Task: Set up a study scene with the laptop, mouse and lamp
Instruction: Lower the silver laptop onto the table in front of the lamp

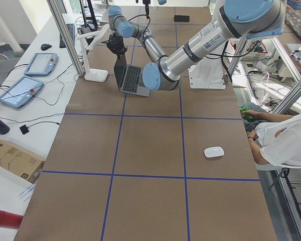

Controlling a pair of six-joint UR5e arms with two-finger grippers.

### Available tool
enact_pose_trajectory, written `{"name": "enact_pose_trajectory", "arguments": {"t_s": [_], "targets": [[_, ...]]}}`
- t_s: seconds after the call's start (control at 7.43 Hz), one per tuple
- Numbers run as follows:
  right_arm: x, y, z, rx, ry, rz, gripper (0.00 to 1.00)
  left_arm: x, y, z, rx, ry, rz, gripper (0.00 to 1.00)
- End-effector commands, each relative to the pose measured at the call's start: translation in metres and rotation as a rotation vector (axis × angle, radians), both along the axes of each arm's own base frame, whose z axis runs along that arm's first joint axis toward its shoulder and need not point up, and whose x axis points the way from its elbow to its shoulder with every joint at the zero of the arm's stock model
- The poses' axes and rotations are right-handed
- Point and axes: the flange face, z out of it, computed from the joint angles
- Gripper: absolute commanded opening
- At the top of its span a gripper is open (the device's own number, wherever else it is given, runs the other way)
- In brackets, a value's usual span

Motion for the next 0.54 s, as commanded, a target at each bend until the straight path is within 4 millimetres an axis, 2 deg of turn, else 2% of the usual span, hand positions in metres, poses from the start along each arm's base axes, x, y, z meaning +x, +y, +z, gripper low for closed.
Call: {"name": "enact_pose_trajectory", "arguments": {"t_s": [0.0, 0.4], "targets": [[0.0001, 0.0003, 0.0005, -0.001, 0.0, 0.0, 0.99, -0.0013, -0.0111, 0.0021, 0.009, 0.008, -0.011, 0.0], [0.0003, 0.0009, 0.0021, -0.004, 0.001, 0.0, 0.99, 0.0003, -0.0129, 0.0025, 0.018, 0.013, -0.009, 0.01]]}}
